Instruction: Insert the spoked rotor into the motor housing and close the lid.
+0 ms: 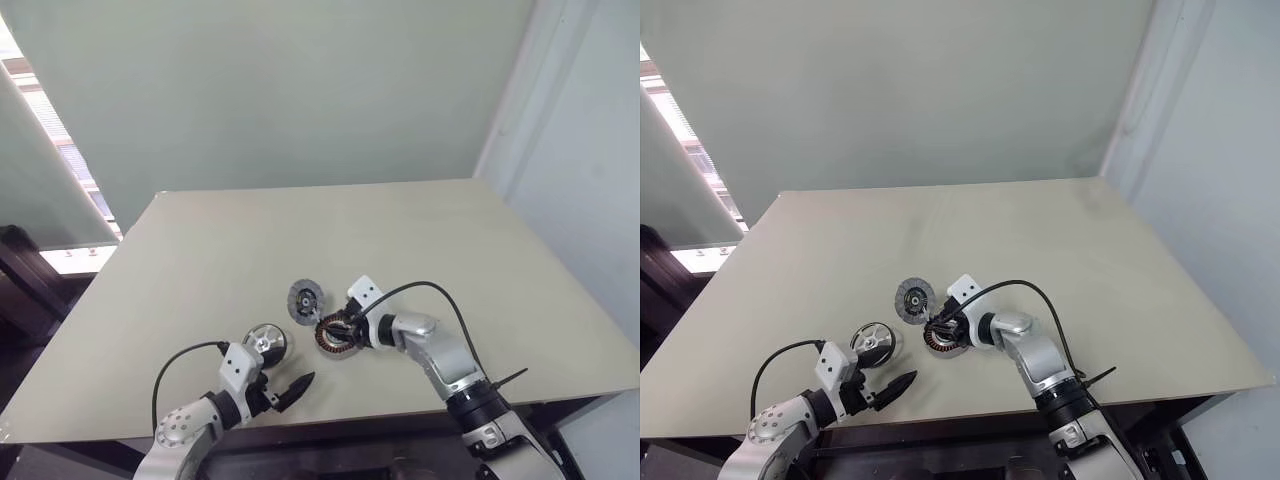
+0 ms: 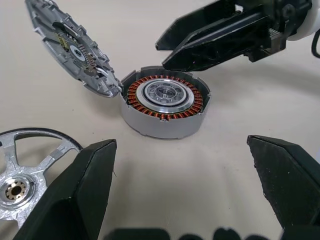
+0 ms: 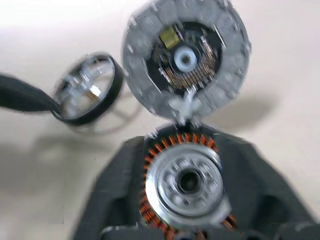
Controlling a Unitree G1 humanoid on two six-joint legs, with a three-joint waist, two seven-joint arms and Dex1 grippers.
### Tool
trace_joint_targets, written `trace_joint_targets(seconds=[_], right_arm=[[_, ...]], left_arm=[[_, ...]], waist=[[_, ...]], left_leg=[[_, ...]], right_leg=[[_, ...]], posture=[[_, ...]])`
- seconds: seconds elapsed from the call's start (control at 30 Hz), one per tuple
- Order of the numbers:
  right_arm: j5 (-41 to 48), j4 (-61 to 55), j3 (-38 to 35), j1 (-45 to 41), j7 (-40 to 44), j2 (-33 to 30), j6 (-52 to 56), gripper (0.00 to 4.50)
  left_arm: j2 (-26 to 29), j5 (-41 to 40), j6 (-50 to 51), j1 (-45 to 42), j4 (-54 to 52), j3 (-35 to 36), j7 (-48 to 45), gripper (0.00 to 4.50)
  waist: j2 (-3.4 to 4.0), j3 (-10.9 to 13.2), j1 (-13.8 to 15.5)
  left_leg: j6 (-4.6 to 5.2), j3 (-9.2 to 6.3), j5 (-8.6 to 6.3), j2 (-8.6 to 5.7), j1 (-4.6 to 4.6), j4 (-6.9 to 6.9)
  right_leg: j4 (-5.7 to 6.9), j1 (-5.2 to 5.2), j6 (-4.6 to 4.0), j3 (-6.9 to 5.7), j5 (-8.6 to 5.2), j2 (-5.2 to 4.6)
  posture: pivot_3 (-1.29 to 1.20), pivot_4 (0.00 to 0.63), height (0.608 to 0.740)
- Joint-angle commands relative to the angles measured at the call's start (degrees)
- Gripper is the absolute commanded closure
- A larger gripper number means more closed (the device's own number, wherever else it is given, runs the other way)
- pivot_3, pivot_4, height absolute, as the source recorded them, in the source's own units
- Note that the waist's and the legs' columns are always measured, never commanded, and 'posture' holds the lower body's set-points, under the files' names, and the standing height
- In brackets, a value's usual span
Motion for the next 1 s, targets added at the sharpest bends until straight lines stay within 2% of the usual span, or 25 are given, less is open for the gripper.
trace_joint_targets(seconds=[0.03,0.1,0.13,0.7,1.0], right_arm=[[-1.4,0.0,0.8,-0.5,-0.9,0.0,-2.1,3.53],[-2.0,1.4,1.2,-0.7,-1.2,0.3,-3.0,4.26],[-2.3,2.2,1.4,-0.9,-1.5,0.6,-3.6,4.47],[-5.0,10.7,4.4,-1.5,-1.2,3.5,-7.8,4.47],[-1.3,2.7,-1.0,-2.2,-0.8,2.2,-4.8,4.47]], left_arm=[[0.4,0.2,-1.2,-1.0,-0.5,0.4,-0.5,0.0],[0.4,0.3,-1.2,-1.1,-0.5,0.4,-0.5,0.0],[0.4,0.3,-1.3,-1.1,-0.5,0.4,-0.5,0.0],[0.3,0.3,-2.0,0.1,-1.1,0.6,-0.1,0.0],[0.4,0.3,-2.0,-0.3,-0.5,0.6,-0.2,0.0]], waist=[[0.0,0.0,0.0],[0.0,0.0,0.0],[-0.01,0.0,0.0],[-0.01,0.0,-0.1],[0.0,0.0,0.0]], left_leg=[[0.0,0.0,0.0,0.0,0.0,-0.01],[0.0,0.0,0.0,0.0,0.0,-0.02],[0.0,0.0,0.0,0.0,0.0,-0.03],[0.0,0.0,0.0,0.0,0.03,-0.03],[0.0,-0.02,0.0,-0.01,0.01,-0.01]], right_leg=[[0.0,-0.01,0.0,0.0,0.0,0.0],[0.0,-0.01,0.0,0.0,0.0,0.0],[0.0,-0.01,0.0,0.0,0.0,0.0],[0.0,0.02,0.0,0.0,0.0,0.0],[0.01,0.01,0.0,0.0,0.0,0.0]], posture=[[0.0,0.0,0.74],[0.0,0.0,0.74],[0.0,0.0,0.74],[0.0,0.0,0.74],[0.0,0.0,0.74]])
